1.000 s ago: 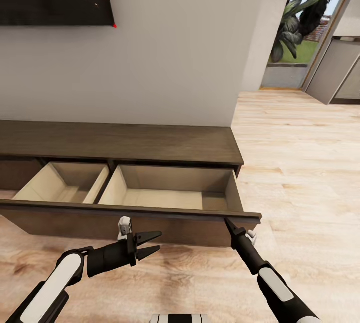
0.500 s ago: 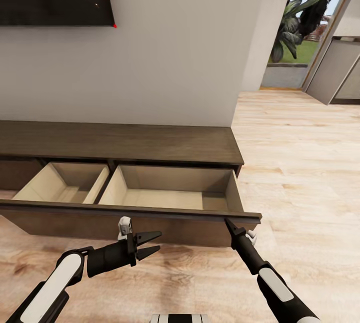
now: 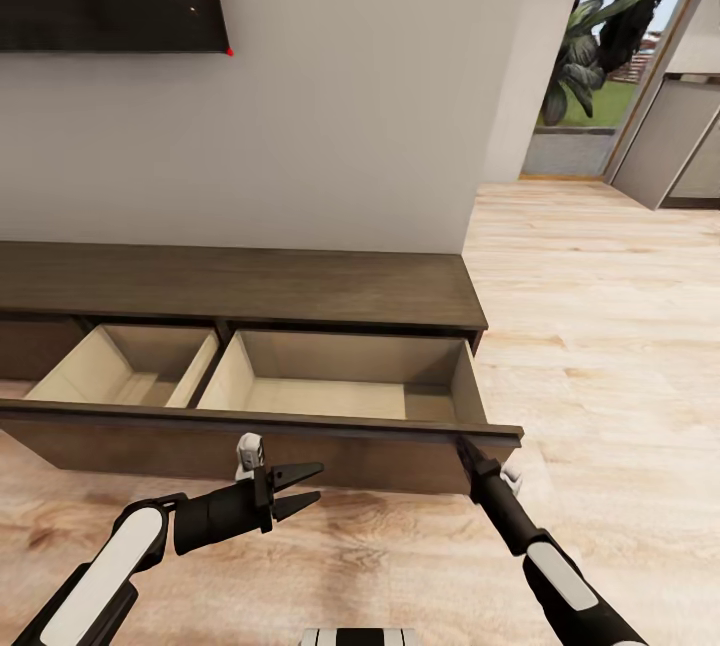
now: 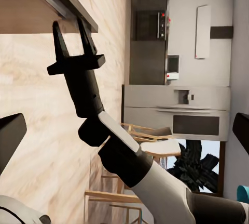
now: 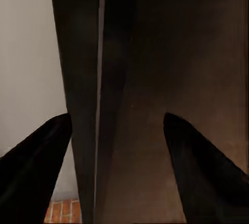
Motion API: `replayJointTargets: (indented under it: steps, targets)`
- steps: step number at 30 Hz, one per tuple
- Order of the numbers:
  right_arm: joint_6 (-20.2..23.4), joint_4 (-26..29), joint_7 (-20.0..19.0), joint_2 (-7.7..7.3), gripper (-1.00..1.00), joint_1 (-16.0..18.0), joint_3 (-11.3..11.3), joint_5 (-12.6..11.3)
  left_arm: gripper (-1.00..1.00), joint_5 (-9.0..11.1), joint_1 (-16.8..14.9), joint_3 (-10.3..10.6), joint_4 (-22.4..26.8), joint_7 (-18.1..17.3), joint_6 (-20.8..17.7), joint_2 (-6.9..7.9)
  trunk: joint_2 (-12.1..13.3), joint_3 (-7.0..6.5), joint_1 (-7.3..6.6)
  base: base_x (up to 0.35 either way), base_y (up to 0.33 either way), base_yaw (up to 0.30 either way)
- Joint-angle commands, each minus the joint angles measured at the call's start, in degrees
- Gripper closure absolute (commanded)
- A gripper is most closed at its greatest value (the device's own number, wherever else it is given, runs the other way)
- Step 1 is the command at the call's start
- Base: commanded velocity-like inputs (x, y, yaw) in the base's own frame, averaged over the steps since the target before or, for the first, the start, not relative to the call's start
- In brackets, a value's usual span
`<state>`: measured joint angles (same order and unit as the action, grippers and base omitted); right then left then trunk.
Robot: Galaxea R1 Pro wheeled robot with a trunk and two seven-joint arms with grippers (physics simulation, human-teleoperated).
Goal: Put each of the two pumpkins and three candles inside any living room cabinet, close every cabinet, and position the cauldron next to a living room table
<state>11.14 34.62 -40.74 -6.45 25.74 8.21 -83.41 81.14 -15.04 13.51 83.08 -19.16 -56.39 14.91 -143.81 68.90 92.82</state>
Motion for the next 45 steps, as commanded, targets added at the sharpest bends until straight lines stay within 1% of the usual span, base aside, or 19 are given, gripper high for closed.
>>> replayJointTargets:
  steps: [1, 5, 9, 14, 33, 45]
  targets:
    - [0.39, -0.19, -0.1, -0.06, -1.0, 0.02, 0.22, -0.61, -1.0, -0.33, -0.06, 0.04, -0.02, -0.43, -0.04, 0.03, -0.02, 0.04, -0.01, 0.0, 0.0, 0.0]
    - [2.35, -0.81, -0.16, -0.06, -1.0, 0.02, 0.22, -0.57, -1.0, -0.34, -0.06, 0.03, -0.02, -0.44, -0.04, 0.03, -0.02, 0.04, -0.01, 0.0, 0.0, 0.0]
    - [3.02, -0.93, -0.28, -0.06, -1.0, 0.03, 0.22, -0.54, -1.0, -0.3, -0.04, 0.05, -0.02, -0.43, -0.04, 0.03, -0.02, 0.04, -0.01, 0.0, 0.0, 0.0]
    - [3.1, -0.95, -0.31, -0.06, -1.0, 0.03, 0.22, -0.52, -1.0, -0.32, -0.05, 0.11, -0.02, -0.42, -0.04, 0.03, -0.02, 0.04, -0.01, -0.122, 0.0, 0.0]
    - [2.89, -0.96, 0.03, -0.06, -1.0, 0.03, 0.22, -0.45, -1.0, -0.31, -0.08, 0.19, -0.02, -0.43, -0.04, 0.02, -0.02, 0.04, -0.01, -0.247, 0.0, 0.0]
    - [2.7, -1.03, 0.26, -0.06, -1.0, 0.02, 0.22, -0.27, -1.0, -0.35, -0.04, 0.01, 0.01, -0.46, 0.02, 0.03, -0.02, 0.04, -0.01, -0.018, 0.0, 0.0]
